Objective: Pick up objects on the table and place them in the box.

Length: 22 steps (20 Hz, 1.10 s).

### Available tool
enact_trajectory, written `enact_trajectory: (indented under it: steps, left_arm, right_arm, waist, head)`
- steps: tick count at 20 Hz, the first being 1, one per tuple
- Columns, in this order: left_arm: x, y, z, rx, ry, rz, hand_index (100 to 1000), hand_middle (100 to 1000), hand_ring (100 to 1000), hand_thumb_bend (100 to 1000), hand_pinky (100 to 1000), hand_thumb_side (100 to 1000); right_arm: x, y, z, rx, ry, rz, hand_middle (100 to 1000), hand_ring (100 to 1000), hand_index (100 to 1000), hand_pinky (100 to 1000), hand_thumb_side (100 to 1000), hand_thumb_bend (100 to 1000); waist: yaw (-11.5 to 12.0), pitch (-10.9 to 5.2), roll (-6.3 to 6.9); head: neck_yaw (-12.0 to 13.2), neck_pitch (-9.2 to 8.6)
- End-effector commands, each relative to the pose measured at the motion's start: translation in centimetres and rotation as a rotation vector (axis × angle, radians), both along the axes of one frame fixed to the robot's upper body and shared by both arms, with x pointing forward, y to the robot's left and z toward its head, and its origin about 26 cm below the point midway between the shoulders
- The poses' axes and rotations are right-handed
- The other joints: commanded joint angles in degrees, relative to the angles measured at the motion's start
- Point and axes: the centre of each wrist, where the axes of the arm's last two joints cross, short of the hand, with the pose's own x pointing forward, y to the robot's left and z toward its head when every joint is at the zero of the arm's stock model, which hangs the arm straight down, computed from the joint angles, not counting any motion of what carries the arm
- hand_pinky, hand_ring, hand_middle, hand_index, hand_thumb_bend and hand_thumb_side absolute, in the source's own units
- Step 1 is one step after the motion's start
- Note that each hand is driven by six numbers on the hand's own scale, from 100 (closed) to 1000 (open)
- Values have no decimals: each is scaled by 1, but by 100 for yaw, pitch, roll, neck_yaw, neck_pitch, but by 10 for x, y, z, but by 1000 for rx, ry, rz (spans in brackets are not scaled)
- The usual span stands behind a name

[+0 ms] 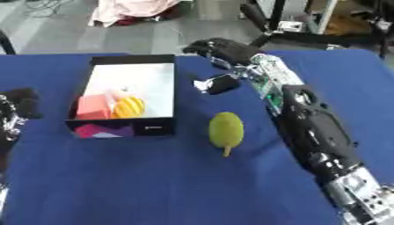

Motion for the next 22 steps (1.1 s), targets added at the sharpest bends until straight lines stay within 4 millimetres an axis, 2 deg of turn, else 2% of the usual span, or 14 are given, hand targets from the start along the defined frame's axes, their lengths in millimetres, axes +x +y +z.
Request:
enact_trajectory:
  steps: [1, 2, 4, 8, 11, 13, 15, 16, 17, 20, 22]
  left_arm:
    - [0, 6, 8, 24, -26, 9, 742, 650, 879, 765, 639, 624]
    - [0, 6, 8, 24, -26, 8, 742, 650, 879, 765, 639, 624]
    - [0, 7, 8, 25, -27, 10, 742, 650, 880, 763, 640, 625]
    - [0, 6, 8, 24, -26, 7, 742, 650, 880, 763, 640, 625]
    - [0, 6, 8, 24, -25, 7, 742, 650, 880, 764, 639, 624]
    - [0, 6, 8, 25, -24, 7, 742, 650, 881, 764, 639, 625]
    - [-1, 6, 8, 24, -24, 7, 742, 650, 881, 763, 640, 625]
    - [-1, 6, 8, 24, -24, 7, 742, 650, 881, 764, 639, 625]
    - [-1, 6, 8, 23, -23, 8, 742, 650, 881, 763, 639, 625]
    - [-1, 7, 7, 22, -22, 9, 742, 651, 881, 763, 639, 624]
    - [-1, 7, 7, 22, -21, 10, 742, 651, 881, 762, 640, 625]
  right_arm:
    - [-12, -16, 11, -51, 10, 23, 926, 908, 987, 966, 824, 100]
    - [-16, -18, 10, -52, 25, 23, 926, 908, 987, 966, 824, 100]
    - [-21, -27, -2, -93, 86, -4, 943, 930, 992, 980, 950, 100]
    - [-27, -46, -26, -215, 194, -48, 953, 943, 992, 991, 996, 100]
    - [-28, -53, -34, -300, 236, -55, 954, 954, 989, 1000, 944, 100]
    - [-27, -54, -35, -350, 250, -61, 935, 954, 978, 1000, 844, 100]
    - [-25, -52, -33, -393, 255, -66, 887, 941, 952, 999, 667, 100]
    - [-24, -51, -31, -409, 255, -68, 826, 925, 910, 995, 540, 100]
    - [-22, -49, -27, -419, 250, -72, 734, 900, 820, 988, 430, 100]
    - [-19, -43, -9, -382, 204, -82, 483, 817, 530, 962, 384, 100]
    - [-18, -38, 4, -315, 157, -84, 415, 774, 399, 941, 311, 100]
  waist:
    - [-1, -132, -65]
    - [3, -136, -65]
    - [-6, -137, -77]
    - [9, -145, -79]
    - [7, -140, -78]
    - [7, -137, -75]
    - [4, -135, -71]
    - [2, -136, -68]
    - [0, -137, -66]
    - [-5, -144, -66]
    - [-8, -149, -64]
  head:
    - [18, -11]
    - [15, -11]
    - [9, -11]
    - [-9, -11]
    - [-22, -11]
    - [-24, -11]
    - [-26, -11]
    - [-26, -11]
    - [-24, -11]
    - [-18, -11]
    - [-13, -11]
